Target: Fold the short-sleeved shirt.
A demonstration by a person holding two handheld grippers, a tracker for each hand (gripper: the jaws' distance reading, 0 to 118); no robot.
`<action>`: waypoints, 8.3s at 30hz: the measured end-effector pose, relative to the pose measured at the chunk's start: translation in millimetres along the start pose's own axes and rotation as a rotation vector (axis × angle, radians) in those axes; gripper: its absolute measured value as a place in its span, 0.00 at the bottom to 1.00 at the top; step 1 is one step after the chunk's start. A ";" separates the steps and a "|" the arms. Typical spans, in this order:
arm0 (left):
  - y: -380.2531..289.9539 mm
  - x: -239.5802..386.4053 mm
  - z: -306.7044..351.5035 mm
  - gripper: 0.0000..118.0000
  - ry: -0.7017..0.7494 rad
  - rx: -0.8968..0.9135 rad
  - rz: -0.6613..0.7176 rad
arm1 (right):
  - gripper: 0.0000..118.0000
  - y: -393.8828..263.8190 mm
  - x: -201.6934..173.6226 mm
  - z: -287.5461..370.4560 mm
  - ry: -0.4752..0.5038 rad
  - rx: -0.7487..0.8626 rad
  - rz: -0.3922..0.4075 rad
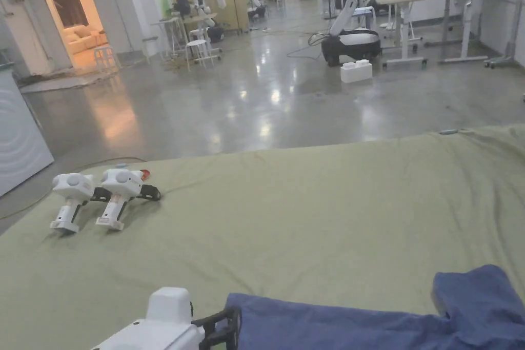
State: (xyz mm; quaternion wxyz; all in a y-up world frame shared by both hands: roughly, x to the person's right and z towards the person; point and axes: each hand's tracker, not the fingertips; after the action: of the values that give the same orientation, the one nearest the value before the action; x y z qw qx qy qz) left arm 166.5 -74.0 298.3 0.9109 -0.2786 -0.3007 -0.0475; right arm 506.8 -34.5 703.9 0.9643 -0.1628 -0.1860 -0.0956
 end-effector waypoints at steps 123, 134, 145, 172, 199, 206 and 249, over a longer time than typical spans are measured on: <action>386.7 -13.9 75.2 0.01 0.197 0.557 -0.005 | 0.04 457.2 -16.2 -236.1 -0.221 0.382 0.219; 412.4 -28.9 -10.0 0.00 0.215 0.524 0.033 | 0.04 471.0 -17.2 -317.1 -0.243 0.374 0.219; 351.4 -32.2 -72.8 0.00 0.148 0.374 0.009 | 0.04 401.3 -8.4 -362.5 -0.207 0.237 0.196; -55.9 -47.1 71.2 0.00 -0.036 0.185 0.174 | 0.04 2.3 60.5 -112.0 -0.041 -0.010 -0.003; -182.7 -61.8 137.1 0.78 0.095 -0.047 0.181 | 0.64 -109.3 74.4 -34.7 -0.072 -0.386 -0.022; -92.1 -5.8 203.0 0.77 0.180 0.275 0.051 | 0.64 -37.2 38.4 7.2 -0.045 -0.064 -0.003; -171.6 -44.5 131.9 0.77 0.025 -0.103 0.083 | 0.00 -26.9 -23.3 28.3 -0.027 -0.019 0.032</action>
State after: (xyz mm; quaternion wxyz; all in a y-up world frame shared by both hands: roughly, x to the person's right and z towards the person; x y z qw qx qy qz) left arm 17.8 -151.0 442.5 0.9002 -0.3366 -0.2748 -0.0287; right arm 469.7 -46.7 727.2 0.9615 -0.1760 -0.1954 -0.0797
